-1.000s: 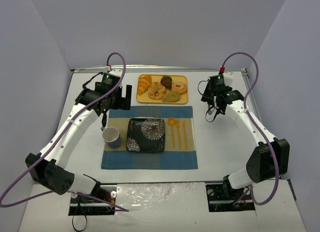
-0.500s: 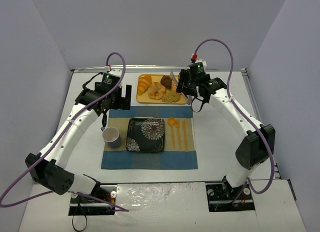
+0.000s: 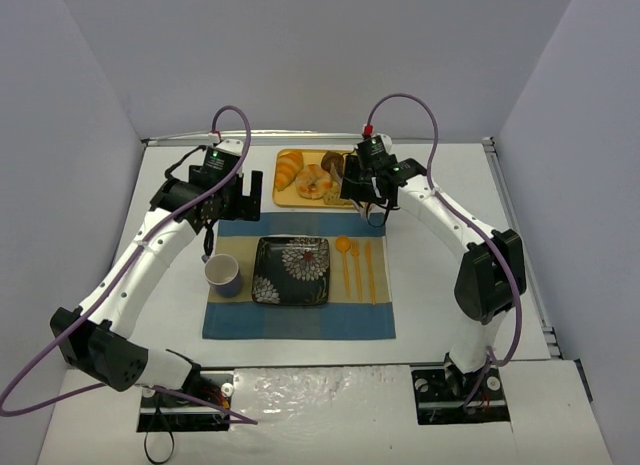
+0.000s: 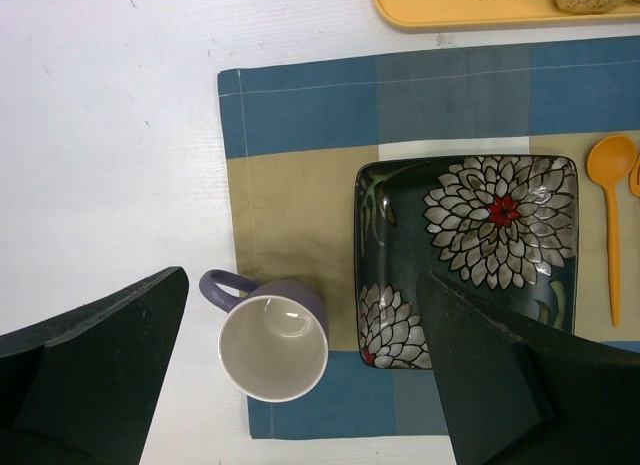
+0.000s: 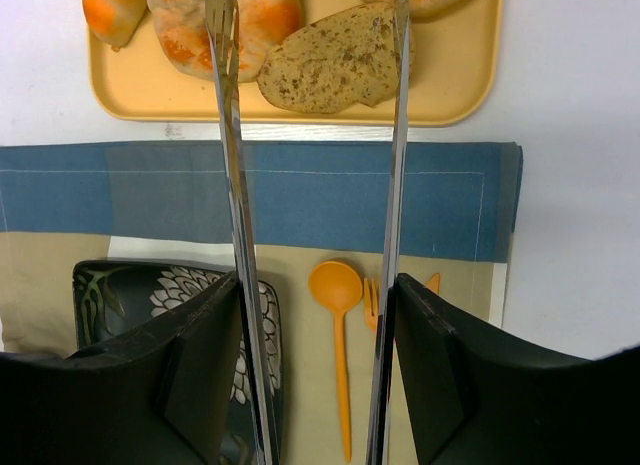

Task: Place the bread

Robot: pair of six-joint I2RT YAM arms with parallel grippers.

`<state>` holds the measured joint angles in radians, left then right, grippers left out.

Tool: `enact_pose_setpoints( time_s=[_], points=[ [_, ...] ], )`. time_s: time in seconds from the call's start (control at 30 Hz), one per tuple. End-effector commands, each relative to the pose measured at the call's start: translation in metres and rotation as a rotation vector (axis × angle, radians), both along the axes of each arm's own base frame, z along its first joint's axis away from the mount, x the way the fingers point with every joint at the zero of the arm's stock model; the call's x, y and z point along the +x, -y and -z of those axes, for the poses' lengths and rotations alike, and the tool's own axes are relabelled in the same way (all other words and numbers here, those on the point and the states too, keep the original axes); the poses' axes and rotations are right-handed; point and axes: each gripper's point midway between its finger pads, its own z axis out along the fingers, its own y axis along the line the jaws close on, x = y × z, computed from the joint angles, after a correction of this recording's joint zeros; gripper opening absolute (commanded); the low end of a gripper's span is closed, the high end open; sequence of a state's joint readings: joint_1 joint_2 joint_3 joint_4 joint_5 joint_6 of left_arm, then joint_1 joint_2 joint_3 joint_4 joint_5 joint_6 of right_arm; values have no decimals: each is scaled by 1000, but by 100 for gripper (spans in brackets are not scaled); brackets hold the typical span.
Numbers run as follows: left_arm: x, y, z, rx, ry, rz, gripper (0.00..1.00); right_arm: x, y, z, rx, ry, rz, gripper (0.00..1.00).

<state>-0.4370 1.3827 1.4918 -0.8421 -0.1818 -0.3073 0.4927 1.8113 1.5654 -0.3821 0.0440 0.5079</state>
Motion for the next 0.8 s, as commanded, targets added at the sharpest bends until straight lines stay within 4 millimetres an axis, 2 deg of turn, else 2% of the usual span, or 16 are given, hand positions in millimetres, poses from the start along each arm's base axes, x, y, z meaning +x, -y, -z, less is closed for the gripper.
enact_pose_setpoints(
  time_s=[0.0, 0.13, 0.3, 0.53, 0.77],
  points=[
    [-1, -6, -19, -20, 63, -25, 97, 6, 0, -5, -2, 35, 44, 54],
    [0, -6, -17, -17, 60, -25, 97, 2, 13, 4, -37, 24, 100, 54],
    [0, -6, -15, -15, 55, -24, 97, -4, 19, 20, -63, -7, 117, 54],
    [1, -6, -15, -12, 55, -23, 97, -5, 12, 34, -53, -43, 95, 51],
    [2, -5, -15, -10, 53, -24, 97, 3, 4, 32, -37, -26, 72, 51]
  ],
)
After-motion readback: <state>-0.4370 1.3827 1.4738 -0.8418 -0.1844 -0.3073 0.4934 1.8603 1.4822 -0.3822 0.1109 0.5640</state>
